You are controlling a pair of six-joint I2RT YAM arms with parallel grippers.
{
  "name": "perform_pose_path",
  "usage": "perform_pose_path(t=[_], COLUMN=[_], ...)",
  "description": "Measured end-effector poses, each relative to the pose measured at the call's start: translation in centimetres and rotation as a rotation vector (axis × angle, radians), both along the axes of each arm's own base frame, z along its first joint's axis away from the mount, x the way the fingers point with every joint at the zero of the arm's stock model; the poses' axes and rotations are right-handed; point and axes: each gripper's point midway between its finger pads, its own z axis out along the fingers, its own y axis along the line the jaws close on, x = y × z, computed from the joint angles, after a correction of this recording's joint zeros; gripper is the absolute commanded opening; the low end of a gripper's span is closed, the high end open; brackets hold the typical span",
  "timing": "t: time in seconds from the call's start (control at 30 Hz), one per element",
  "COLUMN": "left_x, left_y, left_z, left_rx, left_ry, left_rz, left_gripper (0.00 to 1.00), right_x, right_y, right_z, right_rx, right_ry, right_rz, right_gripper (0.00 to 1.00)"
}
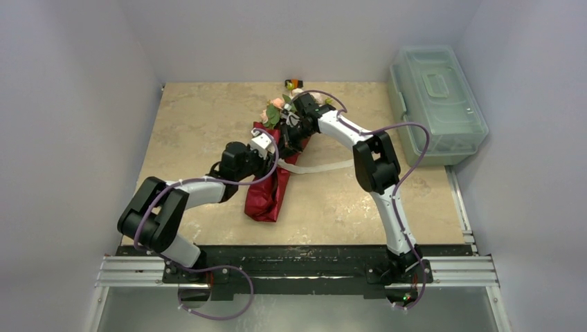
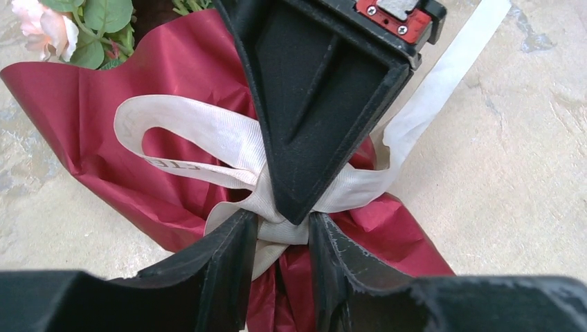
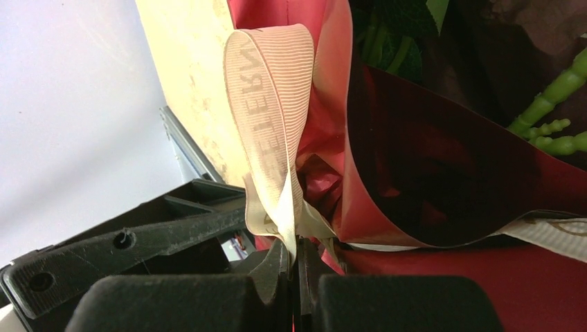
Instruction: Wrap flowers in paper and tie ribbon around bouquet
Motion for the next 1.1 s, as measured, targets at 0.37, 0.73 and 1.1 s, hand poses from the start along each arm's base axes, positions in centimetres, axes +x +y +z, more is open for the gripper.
perform_pose_path(t=[0.37,0.73,1.1], left_x=[0.07,0.02,-0.70], left_y=[-0.53,-0.70,-0.51], left_z=[-0.19,-0.33,-0.19], left_rx=[-0.015,-0.013,-0.002], left_ry=[-0.001,0.011,0.042], left_rz=[-0.011,-0.021,-0.028], left_gripper=[0.05,0.00,0.00], right_x=[0.38,0.45,-0.09], right_y=[0.23,0.05,0.02], right_z=[0.58,0.47,0.56], right_rx=[0.033,0.033,0.034], right_ry=[0.020,0.032,0.054], right_rz=[-0.018,-0.027,-0.018], right_gripper=[0.00,0.16,0.34])
